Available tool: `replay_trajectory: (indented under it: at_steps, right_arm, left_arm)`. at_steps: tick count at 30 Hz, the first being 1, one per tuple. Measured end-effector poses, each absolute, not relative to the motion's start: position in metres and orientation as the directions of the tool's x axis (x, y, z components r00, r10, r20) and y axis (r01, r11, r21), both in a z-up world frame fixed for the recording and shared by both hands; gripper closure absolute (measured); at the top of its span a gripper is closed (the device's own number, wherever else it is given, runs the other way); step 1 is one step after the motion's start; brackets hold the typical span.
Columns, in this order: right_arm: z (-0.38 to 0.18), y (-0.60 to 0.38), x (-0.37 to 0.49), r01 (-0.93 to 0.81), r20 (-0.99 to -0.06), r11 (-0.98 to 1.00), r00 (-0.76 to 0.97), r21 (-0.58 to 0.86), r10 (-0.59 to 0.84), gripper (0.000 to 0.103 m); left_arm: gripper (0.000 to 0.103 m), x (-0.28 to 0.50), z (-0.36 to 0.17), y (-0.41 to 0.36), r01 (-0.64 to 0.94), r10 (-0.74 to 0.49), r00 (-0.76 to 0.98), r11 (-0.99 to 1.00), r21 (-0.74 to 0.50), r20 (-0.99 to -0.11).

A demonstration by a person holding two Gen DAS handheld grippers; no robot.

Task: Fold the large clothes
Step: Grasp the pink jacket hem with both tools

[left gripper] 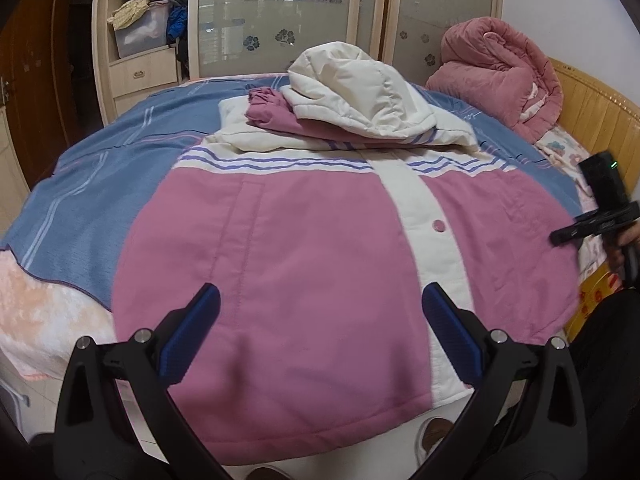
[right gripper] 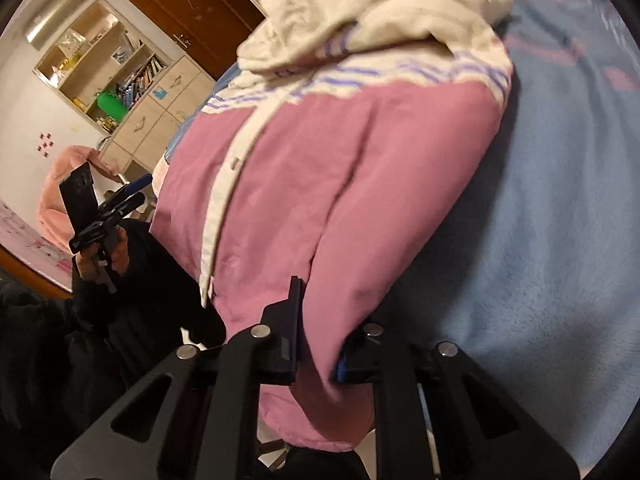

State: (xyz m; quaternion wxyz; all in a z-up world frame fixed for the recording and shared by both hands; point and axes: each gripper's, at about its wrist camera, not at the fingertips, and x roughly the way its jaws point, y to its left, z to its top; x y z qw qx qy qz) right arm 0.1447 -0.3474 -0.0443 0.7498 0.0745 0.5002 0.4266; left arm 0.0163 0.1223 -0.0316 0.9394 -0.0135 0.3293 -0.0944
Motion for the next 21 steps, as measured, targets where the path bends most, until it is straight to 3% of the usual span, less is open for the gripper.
replay_trajectory:
  at_steps: [6,12,15,18,21]
  right_arm:
    - [-0.037,-0.359,0.138,-0.477,-0.595,0.628,0.241,0.615,0.766,0.09]
    - [-0.04,-0.364,0.144,-0.443,-0.567,0.609,0.242,0.658,0.787,0.09]
    - [-0.041,-0.363,0.146,-0.435,-0.564,0.605,0.237,0.667,0.791,0.09]
    - [-0.039,-0.363,0.145,-0.436,-0.566,0.607,0.237,0.664,0.789,0.09]
    - [-0.039,-0.365,0.145,-0.434,-0.567,0.607,0.233,0.666,0.79,0.09]
  left_arm:
    - [0.002,0.028,-0.014,0.169,0.247,-0.246,0.719,0.965,-0.092,-0.65]
    - [0.002,0.086,-0.03,0.261,0.366,-0.515,0.467,0.853,-0.373,-0.719]
    - [0.002,0.11,-0.051,0.286,0.369,-0.633,0.359,0.771,-0.519,-0.686]
    - [0.005,0.13,-0.078,0.306,0.316,-0.674,0.317,0.738,-0.596,-0.667]
    - [0.005,0.137,-0.09,0.32,0.281,-0.748,0.297,0.663,-0.694,-0.594]
